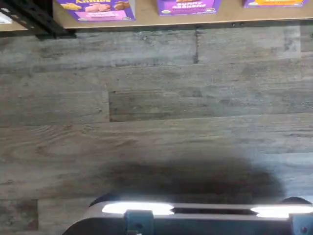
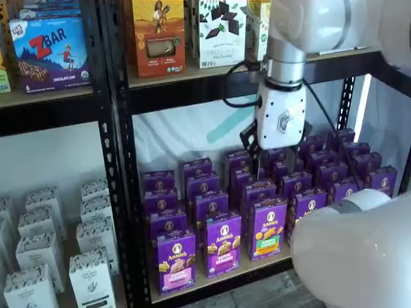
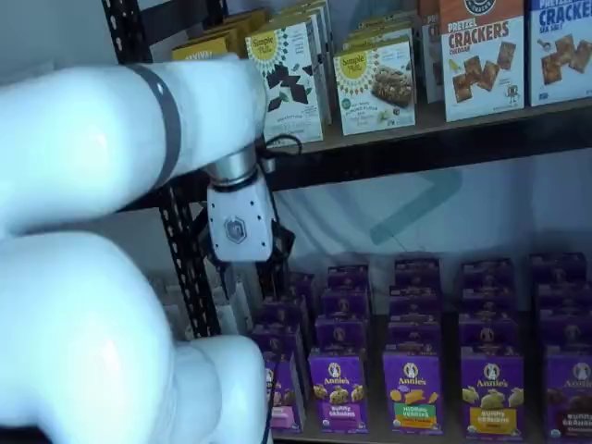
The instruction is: Pick up the purple box with a pink patch in the middle, on the bottom shelf, the first box from the left
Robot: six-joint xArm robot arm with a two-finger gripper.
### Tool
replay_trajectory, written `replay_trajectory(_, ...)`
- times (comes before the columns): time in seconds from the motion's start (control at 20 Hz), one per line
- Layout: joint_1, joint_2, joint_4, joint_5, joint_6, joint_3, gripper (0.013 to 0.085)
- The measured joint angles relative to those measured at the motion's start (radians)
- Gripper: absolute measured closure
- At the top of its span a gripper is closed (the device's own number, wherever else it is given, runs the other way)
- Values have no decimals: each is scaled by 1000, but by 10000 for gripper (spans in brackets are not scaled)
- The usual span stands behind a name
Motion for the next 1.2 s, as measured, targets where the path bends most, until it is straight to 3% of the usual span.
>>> replay_trajectory(0.5, 7, 98, -9, -179, 5, 97, 130)
replay_trajectory(0.8, 7, 158, -46, -323, 18, 158, 130)
replay_trajectory(1.2, 1, 301, 48, -524, -50, 190, 130)
